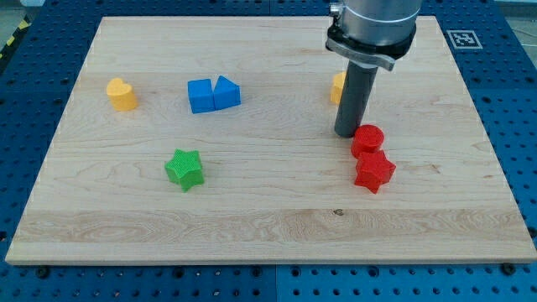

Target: Place your arm to the bottom of the yellow hexagon

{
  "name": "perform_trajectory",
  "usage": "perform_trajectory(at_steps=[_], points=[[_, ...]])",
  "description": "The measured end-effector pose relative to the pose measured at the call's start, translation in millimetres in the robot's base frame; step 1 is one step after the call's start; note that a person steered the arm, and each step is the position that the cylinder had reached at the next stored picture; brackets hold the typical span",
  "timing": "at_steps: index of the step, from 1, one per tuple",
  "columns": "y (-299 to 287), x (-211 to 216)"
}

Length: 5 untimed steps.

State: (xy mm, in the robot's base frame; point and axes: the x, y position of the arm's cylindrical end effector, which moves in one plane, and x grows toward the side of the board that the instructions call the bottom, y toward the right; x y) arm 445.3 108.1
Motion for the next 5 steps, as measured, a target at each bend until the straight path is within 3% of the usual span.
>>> perform_trajectory(at_steps=[5], points=[[8.2, -0.1]])
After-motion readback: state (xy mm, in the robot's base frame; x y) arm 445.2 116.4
